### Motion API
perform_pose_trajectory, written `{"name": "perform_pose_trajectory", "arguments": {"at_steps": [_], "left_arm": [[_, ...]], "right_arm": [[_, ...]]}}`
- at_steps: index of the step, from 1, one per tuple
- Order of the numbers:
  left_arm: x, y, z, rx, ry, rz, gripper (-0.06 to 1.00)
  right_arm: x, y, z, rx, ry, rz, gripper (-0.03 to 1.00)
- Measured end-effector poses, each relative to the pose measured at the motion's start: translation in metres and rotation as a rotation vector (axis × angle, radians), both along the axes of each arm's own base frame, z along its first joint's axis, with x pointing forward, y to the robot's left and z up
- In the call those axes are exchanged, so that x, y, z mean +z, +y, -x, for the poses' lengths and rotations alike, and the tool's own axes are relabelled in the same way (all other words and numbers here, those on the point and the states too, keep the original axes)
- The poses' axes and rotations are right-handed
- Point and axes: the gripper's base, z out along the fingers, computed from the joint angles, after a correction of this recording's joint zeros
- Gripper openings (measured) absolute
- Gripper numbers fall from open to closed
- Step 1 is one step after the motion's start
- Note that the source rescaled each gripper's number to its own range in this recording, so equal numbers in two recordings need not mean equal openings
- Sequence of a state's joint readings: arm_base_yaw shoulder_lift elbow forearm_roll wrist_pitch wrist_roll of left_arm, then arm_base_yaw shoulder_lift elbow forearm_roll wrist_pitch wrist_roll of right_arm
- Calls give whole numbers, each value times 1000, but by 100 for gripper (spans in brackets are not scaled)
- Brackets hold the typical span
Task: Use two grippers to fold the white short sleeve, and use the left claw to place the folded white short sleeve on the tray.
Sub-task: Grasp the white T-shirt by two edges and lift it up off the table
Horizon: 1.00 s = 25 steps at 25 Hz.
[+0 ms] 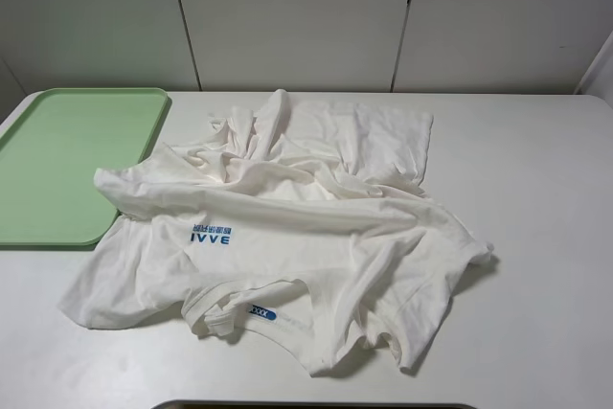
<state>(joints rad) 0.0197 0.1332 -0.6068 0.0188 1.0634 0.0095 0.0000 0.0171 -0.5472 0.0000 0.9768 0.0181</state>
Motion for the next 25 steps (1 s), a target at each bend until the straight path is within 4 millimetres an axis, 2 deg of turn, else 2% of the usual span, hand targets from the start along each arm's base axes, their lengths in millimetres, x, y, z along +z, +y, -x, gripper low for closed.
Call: {"name": "perform_pose_trajectory", "arguments": {"at_steps": [2,5,6,11,15,16,19,25], "left_arm": [[4,0,-5,0,21,0,99],[16,0,-25,0,101,2,99],[19,1,-33,-1,132,2,99],[29,1,-66,-44,242,-40,99],[33,-1,-86,-84,253,-56,99],[34,-2,-90,-97,253,-59,99],[35,-7,-102,-151,239,-69,99],[33,-24,-123,-296,263,-112,99]], "right_arm": [[10,0,-8,0,-1,0,100],[24,0,-24,3,25,-5,100],[24,0,-24,3,25,-5,100],[43,3,-74,19,126,-36,100],[48,4,-104,47,194,-12,100],[48,4,-104,47,194,-12,100],[53,9,-135,109,257,26,100],[55,32,-173,287,314,111,100]]}}
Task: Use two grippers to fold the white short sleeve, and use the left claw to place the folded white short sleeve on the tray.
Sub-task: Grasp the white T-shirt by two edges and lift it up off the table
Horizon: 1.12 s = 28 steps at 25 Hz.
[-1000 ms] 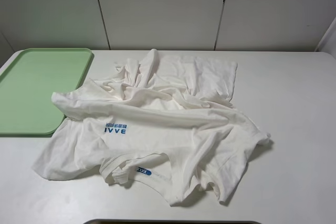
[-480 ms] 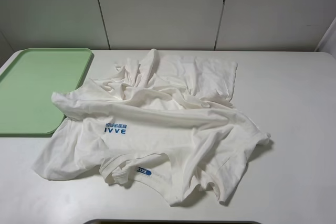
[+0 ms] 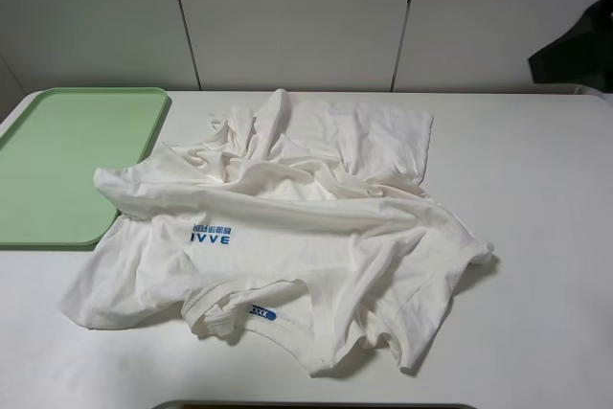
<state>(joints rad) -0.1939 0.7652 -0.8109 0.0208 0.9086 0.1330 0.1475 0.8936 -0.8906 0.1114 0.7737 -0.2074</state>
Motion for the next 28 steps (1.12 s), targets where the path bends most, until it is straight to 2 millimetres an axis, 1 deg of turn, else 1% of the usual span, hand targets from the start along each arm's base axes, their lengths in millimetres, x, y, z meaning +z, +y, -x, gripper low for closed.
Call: {"name": "perform_pose_trajectory", "arguments": {"at_steps": [2,4,7,9,14,17,19,20,21,23,24,25,26,28], "left_arm": [[1,-8,-5,-78,10,-20,98],[0,-16,-9,-154,17,-43,98],[-2,-27,-12,-260,31,-78,98],[-9,-40,-17,-374,73,-121,98],[-25,-58,-22,-555,168,-211,98],[-32,-64,-26,-652,199,-267,98],[-35,-65,-28,-685,206,-286,98],[-37,-66,-30,-717,210,-304,98],[-38,-67,-31,-727,216,-310,98],[-46,-71,-37,-765,251,-334,97],[-49,-72,-40,-773,270,-340,97],[-53,-74,-43,-777,291,-344,97],[-56,-75,-45,-779,301,-346,96],[-70,-81,-56,-784,350,-354,96]], "right_arm": [[-3,21,-19,134,21,51,100],[-8,37,-29,213,40,79,100],[-21,59,-37,325,73,123,100],[-28,71,-41,387,90,150,100],[-48,99,-50,518,121,211,100],[-61,112,-55,598,123,263,100],[-63,114,-55,611,124,270,100],[-73,124,-59,658,131,302,100],[-77,127,-60,674,136,313,100],[-91,136,-64,714,167,339,100],[-91,136,-64,714,167,339,100],[-96,138,-65,720,182,345,100],[-107,142,-69,729,217,358,100],[-118,144,-72,737,248,378,100]]}}
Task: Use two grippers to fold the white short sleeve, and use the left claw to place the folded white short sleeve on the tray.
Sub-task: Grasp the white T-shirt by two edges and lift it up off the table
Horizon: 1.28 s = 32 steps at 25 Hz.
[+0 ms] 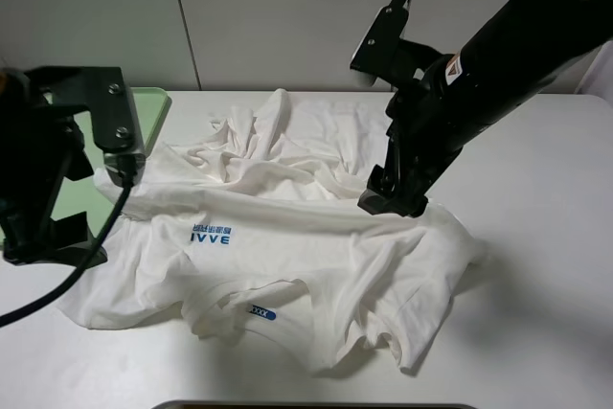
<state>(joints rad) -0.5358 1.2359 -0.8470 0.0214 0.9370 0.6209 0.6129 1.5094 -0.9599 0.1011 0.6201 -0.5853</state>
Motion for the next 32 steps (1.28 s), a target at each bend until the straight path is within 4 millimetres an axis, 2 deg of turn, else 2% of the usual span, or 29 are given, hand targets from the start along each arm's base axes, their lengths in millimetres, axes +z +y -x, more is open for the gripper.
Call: {"name": "perform_pose_trajectory", "arguments": {"at_steps": [6,11,16,20,22,26,32], "left_arm": [[-31,-10,-16,-92,106,-79,95],[-31,-10,-18,-167,98,-87,95],[-31,-6,-22,-156,81,-86,95],[-31,4,-31,-114,45,-86,94],[-37,14,-39,-89,51,-123,92],[-48,18,-47,-111,66,-179,89],[-66,15,-58,-184,72,-209,89]], "right_arm": [[-14,1,-4,56,12,70,100],[-24,2,-8,139,-3,126,100],[-43,3,-11,191,8,167,100],[-49,5,-16,204,-20,175,100],[-55,5,-17,212,-14,190,100],[-68,3,-16,235,12,235,100],[-70,3,-18,247,-6,243,100]]}}
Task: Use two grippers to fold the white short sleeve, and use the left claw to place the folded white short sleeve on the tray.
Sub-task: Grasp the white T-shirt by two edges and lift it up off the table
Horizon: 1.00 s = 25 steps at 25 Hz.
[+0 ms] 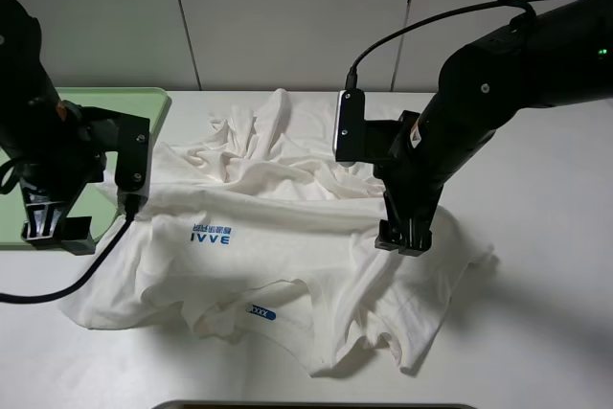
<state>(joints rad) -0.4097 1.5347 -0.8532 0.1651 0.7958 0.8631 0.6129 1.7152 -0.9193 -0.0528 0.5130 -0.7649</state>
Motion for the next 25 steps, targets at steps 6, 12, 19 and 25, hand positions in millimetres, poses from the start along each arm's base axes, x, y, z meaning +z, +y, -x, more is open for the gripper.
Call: {"name": "perform_pose_trajectory", "arguments": {"at_steps": [6,12,19,25], "left_arm": [[-13,-6,-20,-44,-25,-23,89],[-20,-15,-40,-54,-49,-13,89],[-32,-17,-45,-83,-18,-27,89],[-32,-7,-50,-60,-36,-24,89]], "right_arm": [[-7,-3,3,24,-19,14,100],[-15,-8,6,76,-49,49,100],[-19,-16,-5,53,-86,32,100],[-33,-35,-17,-14,-49,58,100]]}}
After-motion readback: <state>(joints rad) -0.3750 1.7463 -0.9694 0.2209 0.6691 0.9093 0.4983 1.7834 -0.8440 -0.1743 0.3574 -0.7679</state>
